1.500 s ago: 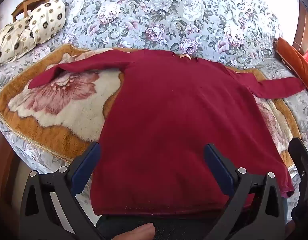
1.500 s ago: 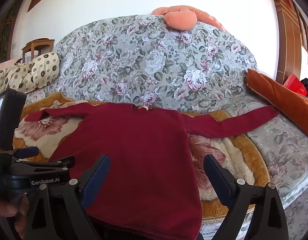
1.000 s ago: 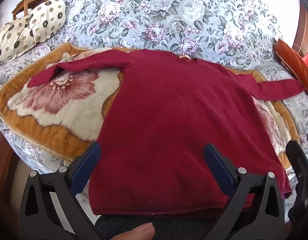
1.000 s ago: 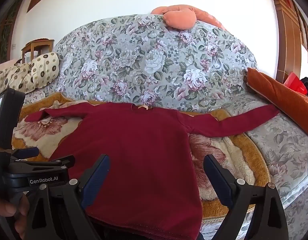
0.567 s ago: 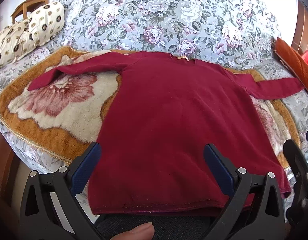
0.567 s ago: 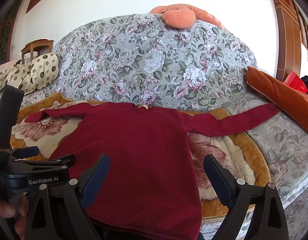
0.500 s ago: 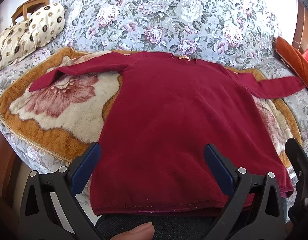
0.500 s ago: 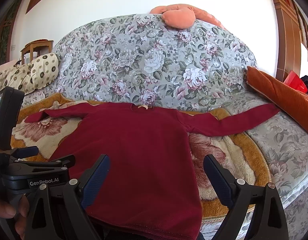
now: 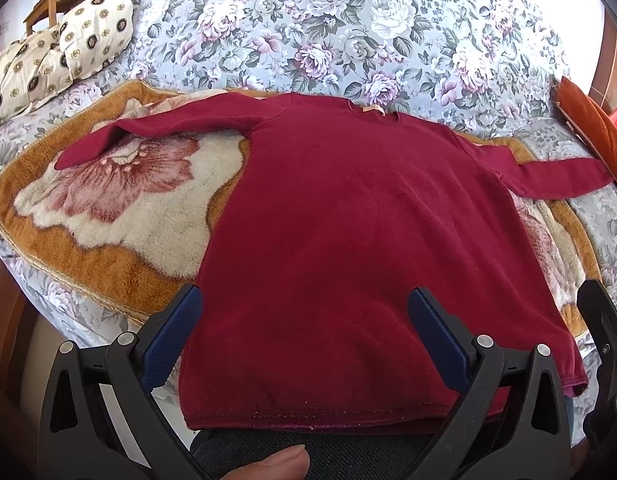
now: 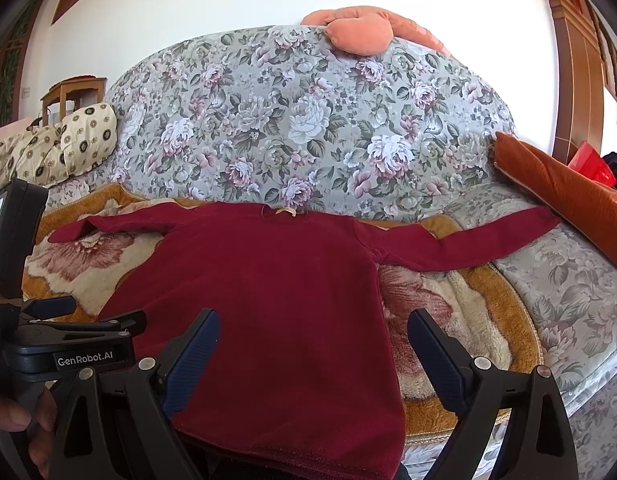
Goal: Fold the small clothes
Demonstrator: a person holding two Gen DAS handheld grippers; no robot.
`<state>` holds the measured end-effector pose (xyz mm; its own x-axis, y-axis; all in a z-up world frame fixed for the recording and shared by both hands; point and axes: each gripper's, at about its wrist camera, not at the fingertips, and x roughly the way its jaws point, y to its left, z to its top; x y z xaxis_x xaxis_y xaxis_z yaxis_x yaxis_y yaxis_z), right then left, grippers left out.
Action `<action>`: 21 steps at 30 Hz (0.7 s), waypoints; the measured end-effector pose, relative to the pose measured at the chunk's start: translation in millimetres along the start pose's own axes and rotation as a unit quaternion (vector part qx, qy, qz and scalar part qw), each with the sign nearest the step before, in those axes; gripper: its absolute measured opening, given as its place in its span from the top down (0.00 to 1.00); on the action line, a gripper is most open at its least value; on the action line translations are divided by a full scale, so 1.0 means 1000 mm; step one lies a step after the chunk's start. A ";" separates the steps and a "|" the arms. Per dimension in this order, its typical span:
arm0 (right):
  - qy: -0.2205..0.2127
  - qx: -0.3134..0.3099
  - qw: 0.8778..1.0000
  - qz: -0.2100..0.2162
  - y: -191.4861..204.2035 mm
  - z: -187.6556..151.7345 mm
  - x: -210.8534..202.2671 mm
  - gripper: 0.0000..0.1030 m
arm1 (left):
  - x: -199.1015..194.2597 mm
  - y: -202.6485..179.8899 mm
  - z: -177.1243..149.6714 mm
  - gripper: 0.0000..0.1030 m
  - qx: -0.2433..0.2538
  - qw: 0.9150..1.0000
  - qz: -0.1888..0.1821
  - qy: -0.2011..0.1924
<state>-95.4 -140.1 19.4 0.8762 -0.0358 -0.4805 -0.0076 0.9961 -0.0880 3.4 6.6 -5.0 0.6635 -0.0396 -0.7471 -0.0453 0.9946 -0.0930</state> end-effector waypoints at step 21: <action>0.001 0.006 1.000 0.003 -0.001 -0.001 0.001 0.09 | 0.002 0.001 -0.001 0.00 0.000 1.000 0.000 0.003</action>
<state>-95.3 -141.0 18.0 0.8753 -0.0305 -0.4825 -0.0064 0.9972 -0.0748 3.8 7.8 -7.7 0.6596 -0.0409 -0.7505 -0.0446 0.9946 -0.0934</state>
